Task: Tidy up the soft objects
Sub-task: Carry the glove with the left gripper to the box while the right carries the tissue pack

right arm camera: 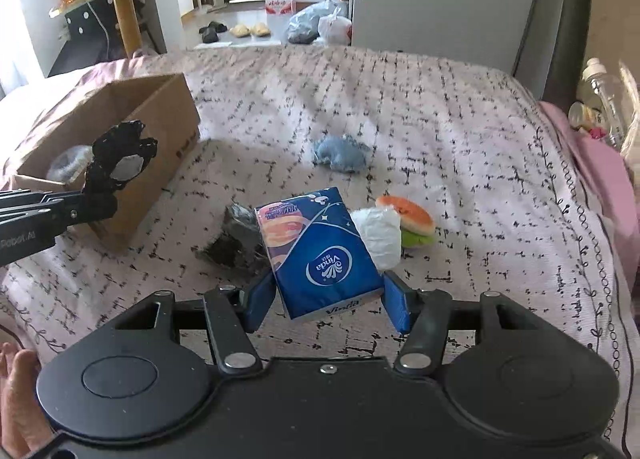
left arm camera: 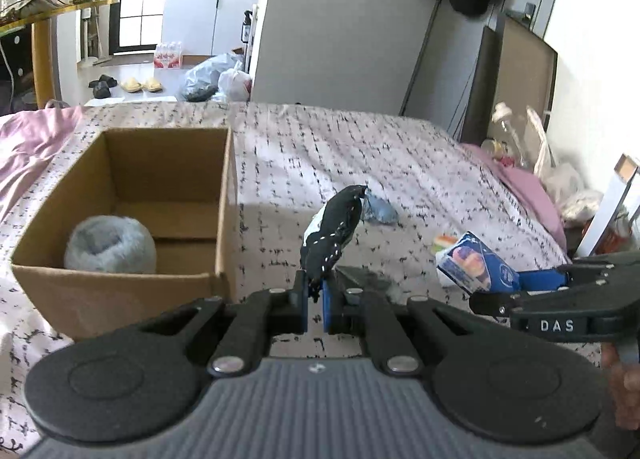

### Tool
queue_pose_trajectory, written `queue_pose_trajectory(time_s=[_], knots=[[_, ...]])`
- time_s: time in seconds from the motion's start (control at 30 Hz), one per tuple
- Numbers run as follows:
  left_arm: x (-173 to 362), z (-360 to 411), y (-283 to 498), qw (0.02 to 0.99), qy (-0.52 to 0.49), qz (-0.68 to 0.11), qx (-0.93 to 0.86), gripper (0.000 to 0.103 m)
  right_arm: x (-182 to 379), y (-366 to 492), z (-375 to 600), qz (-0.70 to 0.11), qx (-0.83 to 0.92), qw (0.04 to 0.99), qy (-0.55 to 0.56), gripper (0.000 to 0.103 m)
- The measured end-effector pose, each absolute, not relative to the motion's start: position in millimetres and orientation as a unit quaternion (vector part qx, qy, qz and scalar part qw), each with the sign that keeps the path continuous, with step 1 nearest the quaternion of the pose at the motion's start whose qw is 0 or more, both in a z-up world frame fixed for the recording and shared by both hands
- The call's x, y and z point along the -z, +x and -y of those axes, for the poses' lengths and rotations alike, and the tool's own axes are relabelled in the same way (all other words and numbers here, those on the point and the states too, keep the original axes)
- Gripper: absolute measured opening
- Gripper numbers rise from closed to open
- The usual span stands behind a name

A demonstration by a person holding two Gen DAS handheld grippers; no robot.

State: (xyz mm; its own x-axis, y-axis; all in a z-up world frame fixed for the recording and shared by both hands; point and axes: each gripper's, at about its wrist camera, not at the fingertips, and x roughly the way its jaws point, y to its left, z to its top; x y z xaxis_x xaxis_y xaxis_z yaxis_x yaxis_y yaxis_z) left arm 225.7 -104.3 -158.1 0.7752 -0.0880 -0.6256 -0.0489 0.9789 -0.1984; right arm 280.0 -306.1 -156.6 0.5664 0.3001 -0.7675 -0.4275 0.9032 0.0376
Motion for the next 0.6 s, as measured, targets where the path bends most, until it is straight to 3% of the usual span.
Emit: queue_pose_trajectory(time_s=[0.6], knots=[[116.9, 66.3, 200.3, 0.952, -0.117, -0.283, -0.011, 0.006, 103.7, 243.1, 272.0, -0.373, -0.23, 0.898, -0.047, 0.056]])
